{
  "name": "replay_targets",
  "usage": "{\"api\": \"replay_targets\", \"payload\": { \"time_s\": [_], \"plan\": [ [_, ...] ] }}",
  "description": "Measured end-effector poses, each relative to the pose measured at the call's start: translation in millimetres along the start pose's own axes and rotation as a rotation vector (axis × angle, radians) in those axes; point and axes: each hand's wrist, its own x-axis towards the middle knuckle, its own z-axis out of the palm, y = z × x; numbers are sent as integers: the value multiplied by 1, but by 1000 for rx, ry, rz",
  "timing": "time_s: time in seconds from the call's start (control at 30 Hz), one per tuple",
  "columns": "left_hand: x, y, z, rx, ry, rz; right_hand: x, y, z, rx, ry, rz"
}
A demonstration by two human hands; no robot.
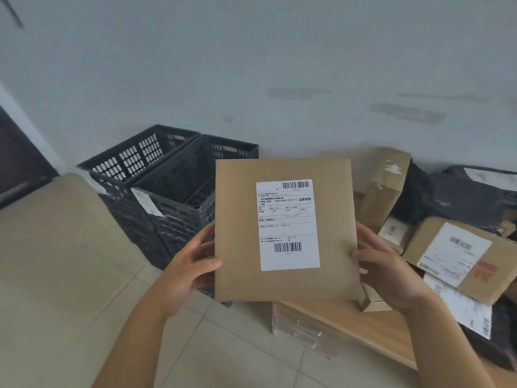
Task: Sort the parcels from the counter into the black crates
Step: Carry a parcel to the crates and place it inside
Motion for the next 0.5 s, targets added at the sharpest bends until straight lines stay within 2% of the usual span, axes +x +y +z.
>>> {"api": "replay_targets", "payload": {
  "time_s": [0.2,0.5],
  "plan": [
    [-70,-21,-68,-43,178,-36,13,16,94,-29,-67,42],
    [-167,-63,-147,-114,325,-80,-2,37,207,-180,-250,93]
  ]
}}
